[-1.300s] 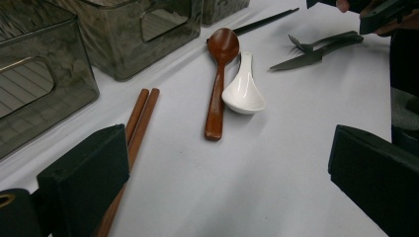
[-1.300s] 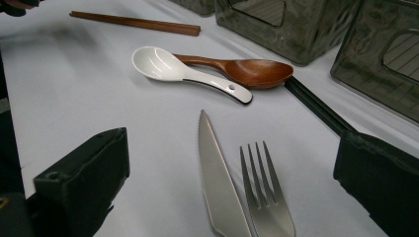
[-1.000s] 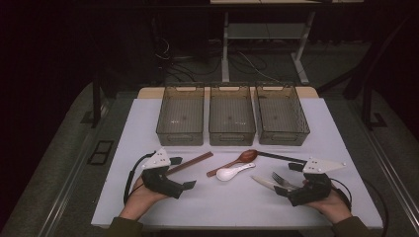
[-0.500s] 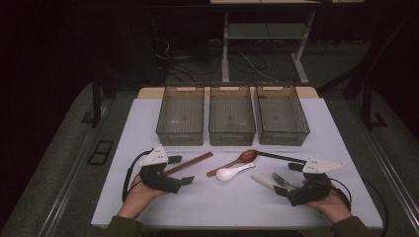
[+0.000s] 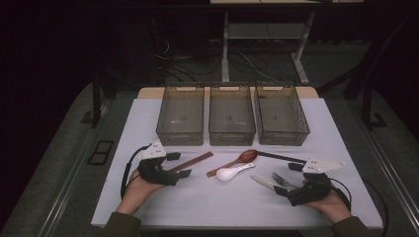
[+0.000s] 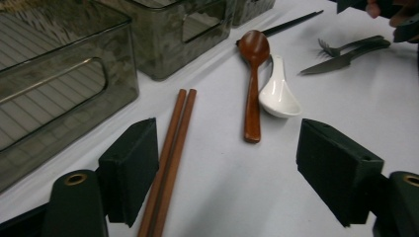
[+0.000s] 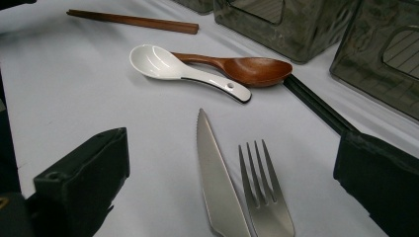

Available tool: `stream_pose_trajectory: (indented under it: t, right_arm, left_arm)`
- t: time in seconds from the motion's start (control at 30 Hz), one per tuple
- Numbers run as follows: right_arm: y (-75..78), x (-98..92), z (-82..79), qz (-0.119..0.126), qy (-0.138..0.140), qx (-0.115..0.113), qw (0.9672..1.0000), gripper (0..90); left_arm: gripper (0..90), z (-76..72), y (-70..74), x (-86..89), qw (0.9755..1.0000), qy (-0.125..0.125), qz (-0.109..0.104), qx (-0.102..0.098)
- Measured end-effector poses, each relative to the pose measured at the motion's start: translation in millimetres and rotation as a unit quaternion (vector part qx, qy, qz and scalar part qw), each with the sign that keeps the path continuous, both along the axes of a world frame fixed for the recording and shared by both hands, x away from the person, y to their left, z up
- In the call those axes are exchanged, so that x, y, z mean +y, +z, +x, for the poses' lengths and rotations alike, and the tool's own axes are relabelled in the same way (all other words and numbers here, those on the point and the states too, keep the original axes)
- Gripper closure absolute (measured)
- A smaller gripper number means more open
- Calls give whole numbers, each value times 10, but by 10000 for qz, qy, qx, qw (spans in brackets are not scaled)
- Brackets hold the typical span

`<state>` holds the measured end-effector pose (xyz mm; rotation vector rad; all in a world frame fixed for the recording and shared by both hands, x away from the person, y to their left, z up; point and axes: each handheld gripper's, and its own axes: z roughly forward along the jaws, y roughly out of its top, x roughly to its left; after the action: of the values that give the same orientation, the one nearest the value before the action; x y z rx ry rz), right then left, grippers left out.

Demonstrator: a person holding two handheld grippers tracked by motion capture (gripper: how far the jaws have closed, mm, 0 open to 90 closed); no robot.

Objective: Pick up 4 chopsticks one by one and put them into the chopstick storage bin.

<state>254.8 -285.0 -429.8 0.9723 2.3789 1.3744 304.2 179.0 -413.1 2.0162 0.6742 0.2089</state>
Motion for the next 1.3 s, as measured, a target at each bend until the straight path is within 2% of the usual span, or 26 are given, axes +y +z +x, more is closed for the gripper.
stream_pose_trajectory:
  t: [0.4,0.73,0.83,0.87,1.03,1.3]
  right_arm:
    - [-6,-1,10,-14,-15,13,10000,6]
    - [-11,2,13,-13,-31,39,10000,6]
    - [-15,3,16,-10,-33,46,10000,6]
    - [-15,2,15,-9,-35,51,10000,6]
    - [-13,-10,14,-2,-29,30,10000,6]
    - [-12,-15,16,10,-32,37,10000,6]
  left_arm:
    - [463,199,-25,92,9998,92,187,2]
    - [659,332,-100,136,9992,84,305,254]
    - [696,340,-119,138,9989,90,350,298]
    - [707,340,-124,140,9985,108,452,272]
    - [744,345,-140,155,9983,170,477,303]
    - [776,359,-214,162,9970,95,629,441]
